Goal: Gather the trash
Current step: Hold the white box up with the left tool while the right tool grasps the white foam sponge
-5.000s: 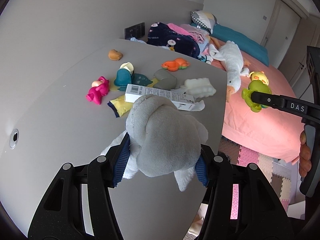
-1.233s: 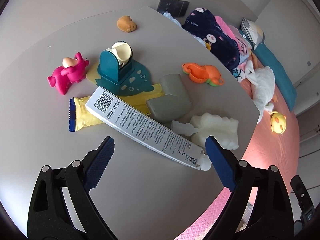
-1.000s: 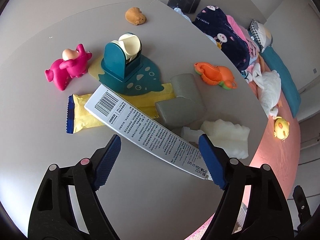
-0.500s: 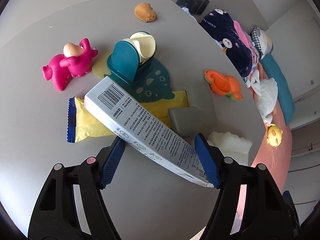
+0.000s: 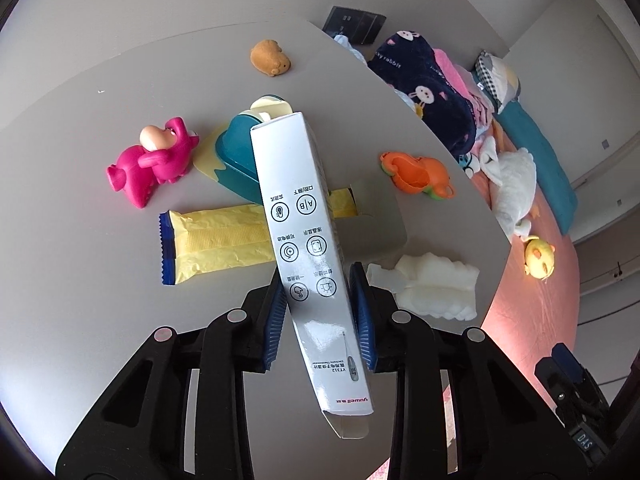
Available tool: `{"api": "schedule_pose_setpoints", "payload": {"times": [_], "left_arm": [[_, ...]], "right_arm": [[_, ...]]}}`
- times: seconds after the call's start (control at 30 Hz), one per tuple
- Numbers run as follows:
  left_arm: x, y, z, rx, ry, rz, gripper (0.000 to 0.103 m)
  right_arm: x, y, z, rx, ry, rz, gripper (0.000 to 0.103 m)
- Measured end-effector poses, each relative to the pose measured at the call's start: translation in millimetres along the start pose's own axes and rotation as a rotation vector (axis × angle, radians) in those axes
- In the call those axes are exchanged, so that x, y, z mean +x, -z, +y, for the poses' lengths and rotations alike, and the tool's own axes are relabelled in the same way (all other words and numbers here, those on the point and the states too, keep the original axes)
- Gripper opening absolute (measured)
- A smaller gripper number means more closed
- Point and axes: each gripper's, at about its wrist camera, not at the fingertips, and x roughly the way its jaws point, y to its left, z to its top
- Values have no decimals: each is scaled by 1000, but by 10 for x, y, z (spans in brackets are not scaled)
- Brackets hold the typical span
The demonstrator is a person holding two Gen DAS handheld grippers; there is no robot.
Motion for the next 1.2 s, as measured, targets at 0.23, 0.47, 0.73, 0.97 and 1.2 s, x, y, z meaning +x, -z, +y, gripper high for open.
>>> {"api": "schedule_pose_setpoints", "payload": {"times": [0.23, 0.47, 0.73, 0.97, 1.2], "left_arm": [[-270, 59, 229, -27, -25, -22, 31], [-494, 161, 558, -88, -58, -38, 31], [-690, 337, 902, -151, -104, -41, 31], [-825, 433, 1123, -177, -134, -41, 31], [-871, 471, 1230, -175, -131, -30, 31]], "right_arm": [[204, -83, 205, -59, -28, 31, 91], [542, -156, 396, -153, -35, 102, 91], [863, -192, 652, -254, -21, 148, 91], [1052, -229, 907, -405, 19, 137, 91], [1168, -281, 1031, -509, 2, 103, 91]]}}
